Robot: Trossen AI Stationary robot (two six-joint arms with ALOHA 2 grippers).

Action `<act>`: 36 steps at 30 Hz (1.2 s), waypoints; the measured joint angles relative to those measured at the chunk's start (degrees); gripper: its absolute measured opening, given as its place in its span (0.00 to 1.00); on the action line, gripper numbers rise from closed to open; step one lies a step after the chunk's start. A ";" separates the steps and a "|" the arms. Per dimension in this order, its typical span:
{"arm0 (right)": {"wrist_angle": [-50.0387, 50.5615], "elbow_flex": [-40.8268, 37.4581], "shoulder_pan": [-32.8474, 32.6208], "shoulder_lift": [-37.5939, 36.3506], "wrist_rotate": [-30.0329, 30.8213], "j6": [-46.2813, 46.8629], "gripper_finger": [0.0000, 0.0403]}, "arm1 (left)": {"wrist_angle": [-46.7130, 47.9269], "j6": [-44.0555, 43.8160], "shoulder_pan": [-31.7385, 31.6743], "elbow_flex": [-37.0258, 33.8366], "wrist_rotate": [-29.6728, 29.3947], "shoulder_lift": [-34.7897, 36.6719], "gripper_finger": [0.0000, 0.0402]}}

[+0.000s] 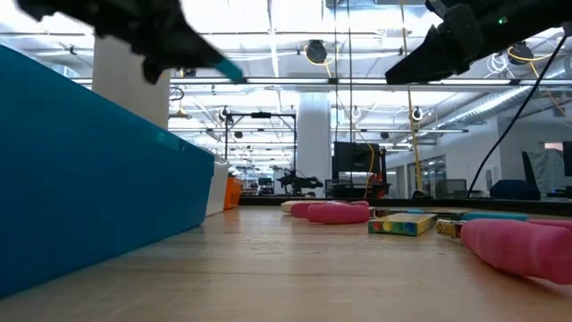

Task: Pick & Place School Supplies
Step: Put the blue eraser into the white bin, then put the yellow crayon box into the orange bin

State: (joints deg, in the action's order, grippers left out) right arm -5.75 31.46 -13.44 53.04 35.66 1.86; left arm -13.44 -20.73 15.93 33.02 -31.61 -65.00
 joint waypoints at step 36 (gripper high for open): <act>-15.12 -6.19 1.45 0.00 0.11 -2.99 0.53 | 4.66 -30.75 3.90 -14.70 -14.21 0.08 0.20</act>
State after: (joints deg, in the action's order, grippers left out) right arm -20.87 25.28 -11.99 53.04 35.77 -1.13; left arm -8.78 -51.48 19.84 18.33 -45.82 -64.93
